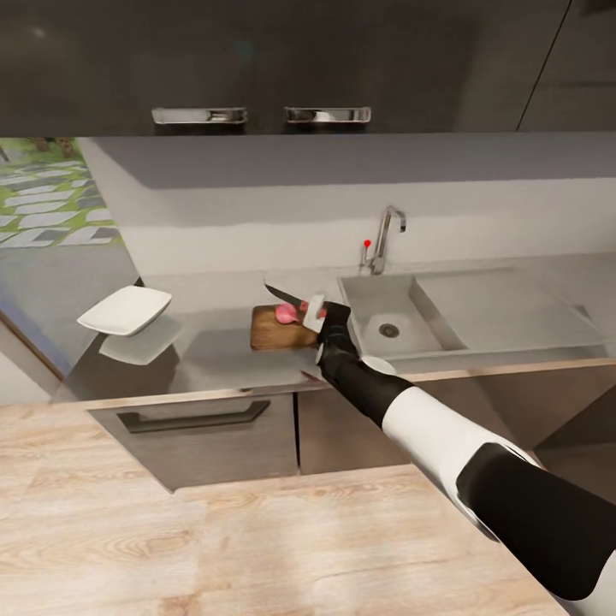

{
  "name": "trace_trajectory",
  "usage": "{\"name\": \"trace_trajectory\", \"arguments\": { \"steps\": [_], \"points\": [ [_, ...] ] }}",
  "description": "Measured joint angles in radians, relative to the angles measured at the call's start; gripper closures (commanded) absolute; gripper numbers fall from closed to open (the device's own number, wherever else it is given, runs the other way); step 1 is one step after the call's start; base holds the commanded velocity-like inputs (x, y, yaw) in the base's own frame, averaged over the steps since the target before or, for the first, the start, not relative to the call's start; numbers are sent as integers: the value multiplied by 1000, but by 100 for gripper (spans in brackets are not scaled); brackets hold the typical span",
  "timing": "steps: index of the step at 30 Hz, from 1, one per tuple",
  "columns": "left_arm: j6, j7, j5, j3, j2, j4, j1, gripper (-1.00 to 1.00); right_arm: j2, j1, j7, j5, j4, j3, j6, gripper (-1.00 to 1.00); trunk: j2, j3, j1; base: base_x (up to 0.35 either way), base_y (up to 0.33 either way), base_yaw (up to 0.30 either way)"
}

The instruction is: In the kitchen, take the Vidalia onion out of the sink, dice it on the chopping board with the paring knife, put the diced onion into the bowl on the countertop, then place both the paring knife and the chopping board into the sink.

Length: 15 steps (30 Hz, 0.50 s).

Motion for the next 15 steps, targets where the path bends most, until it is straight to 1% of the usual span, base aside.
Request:
{"name": "trace_trajectory", "arguments": {
  "steps": [4, 15],
  "points": [
    [0, 0, 0, 0, 0, 0, 0, -100, 0, 0, 0, -1, 20, 0, -22, 100, 0, 0, 0, 21, -7, 0],
    [0, 0, 0, 0, 0, 0, 0, -100, 0, 0, -1, -1, 24, 1, -26, 100, 0, 0, 0, 1, 0, 0]
  ]
}}
